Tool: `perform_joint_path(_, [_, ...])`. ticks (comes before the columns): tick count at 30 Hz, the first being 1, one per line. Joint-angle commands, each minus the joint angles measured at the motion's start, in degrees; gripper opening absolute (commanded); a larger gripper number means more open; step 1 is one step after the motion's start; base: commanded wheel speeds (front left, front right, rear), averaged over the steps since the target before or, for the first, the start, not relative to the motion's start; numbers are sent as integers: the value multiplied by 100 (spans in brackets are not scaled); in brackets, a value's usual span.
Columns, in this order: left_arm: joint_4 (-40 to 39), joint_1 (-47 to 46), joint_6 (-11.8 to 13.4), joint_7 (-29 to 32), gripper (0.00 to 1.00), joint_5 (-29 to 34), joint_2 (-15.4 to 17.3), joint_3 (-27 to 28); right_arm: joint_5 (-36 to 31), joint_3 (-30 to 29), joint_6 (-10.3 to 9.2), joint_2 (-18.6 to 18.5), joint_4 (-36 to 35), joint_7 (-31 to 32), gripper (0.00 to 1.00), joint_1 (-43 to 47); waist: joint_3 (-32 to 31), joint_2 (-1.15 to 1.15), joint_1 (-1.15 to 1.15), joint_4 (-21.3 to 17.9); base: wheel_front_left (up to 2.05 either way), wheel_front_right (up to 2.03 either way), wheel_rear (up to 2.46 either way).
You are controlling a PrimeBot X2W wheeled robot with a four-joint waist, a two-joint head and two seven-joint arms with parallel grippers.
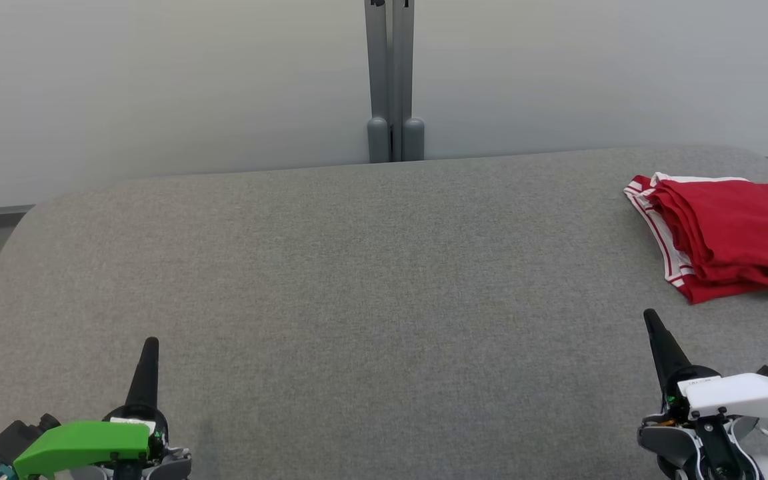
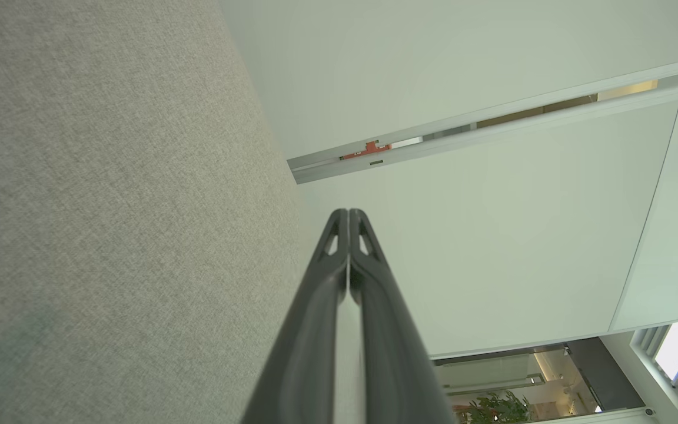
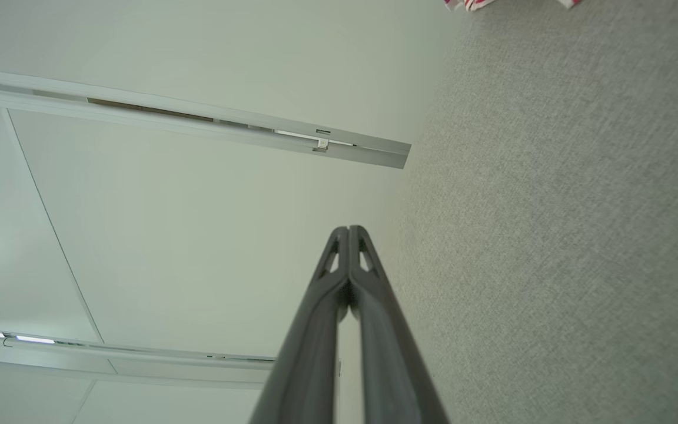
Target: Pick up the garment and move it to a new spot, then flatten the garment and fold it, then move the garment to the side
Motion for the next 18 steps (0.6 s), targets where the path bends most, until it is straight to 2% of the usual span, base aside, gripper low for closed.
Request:
perform_joint_path(1, [-6, -175, -46, 36, 0, -126, 20, 53, 131, -30, 4, -4, -2, 43, 0, -143, 24, 0, 0, -7, 0, 0, 0])
perform_joint_path(18, [90, -404, -85, 239, 0, -822, 5, 222, 812, -126, 4, 29, 68, 232, 0, -346, 233, 0, 0, -51, 0, 0, 0])
